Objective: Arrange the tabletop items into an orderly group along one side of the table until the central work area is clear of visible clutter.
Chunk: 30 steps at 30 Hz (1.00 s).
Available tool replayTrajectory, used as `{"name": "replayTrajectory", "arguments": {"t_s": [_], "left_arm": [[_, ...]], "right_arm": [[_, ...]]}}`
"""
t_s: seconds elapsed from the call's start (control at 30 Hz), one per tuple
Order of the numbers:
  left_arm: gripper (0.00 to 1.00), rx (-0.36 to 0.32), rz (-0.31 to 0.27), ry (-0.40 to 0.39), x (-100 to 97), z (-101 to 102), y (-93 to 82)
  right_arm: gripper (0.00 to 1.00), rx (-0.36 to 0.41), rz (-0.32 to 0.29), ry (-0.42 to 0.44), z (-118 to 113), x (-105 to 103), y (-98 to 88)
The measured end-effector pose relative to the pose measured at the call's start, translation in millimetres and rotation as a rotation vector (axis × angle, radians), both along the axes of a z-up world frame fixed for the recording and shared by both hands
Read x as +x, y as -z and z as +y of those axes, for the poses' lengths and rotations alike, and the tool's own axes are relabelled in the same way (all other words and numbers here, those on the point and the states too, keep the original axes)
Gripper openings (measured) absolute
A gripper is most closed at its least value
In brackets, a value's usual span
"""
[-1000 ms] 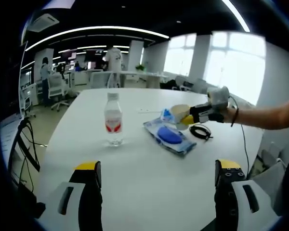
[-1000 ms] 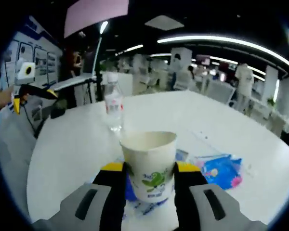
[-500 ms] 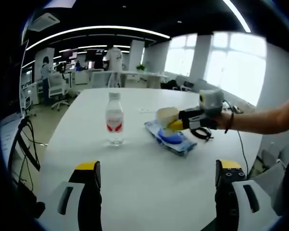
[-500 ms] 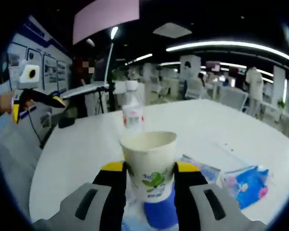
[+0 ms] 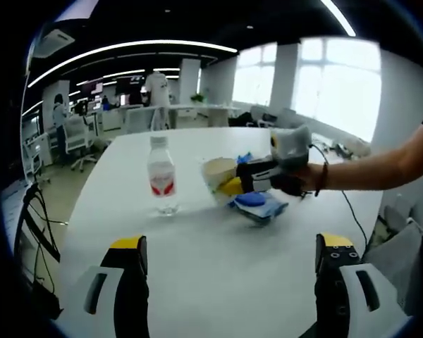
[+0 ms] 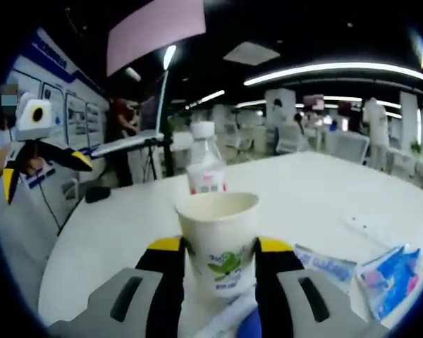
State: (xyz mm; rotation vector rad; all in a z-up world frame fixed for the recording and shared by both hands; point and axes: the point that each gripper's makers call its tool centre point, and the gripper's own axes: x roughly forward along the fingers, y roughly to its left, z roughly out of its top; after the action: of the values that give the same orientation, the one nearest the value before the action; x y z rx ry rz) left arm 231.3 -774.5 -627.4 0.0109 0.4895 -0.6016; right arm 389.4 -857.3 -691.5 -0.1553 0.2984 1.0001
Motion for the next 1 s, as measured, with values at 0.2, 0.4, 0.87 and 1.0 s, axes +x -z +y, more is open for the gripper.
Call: {"name": "replayTrajectory", "arguments": {"t_s": [0.2,0.4,0.87,1.0], "left_arm": [[0.97,0.002,-0.005,0.000,2.7,3,0.4],[0.97,0.004,0.000,-0.010,5.4,8,3.9],[0.97,-0.016,0.008,-0.007,8.2,8,7.3],[0.97,-0.007,0.010,-0.003,7.5,8,8.6]], "right_arm": [[0.35,0.028,0.017,0.023,7,9,8.1],[0.35,0.037,0.022,0.039,13,14,15.1],[0.35,0.077,0.040,0.145,18,38,27.3],[0.35,0.081,0.019,0.167,19,42,26.1]]}}
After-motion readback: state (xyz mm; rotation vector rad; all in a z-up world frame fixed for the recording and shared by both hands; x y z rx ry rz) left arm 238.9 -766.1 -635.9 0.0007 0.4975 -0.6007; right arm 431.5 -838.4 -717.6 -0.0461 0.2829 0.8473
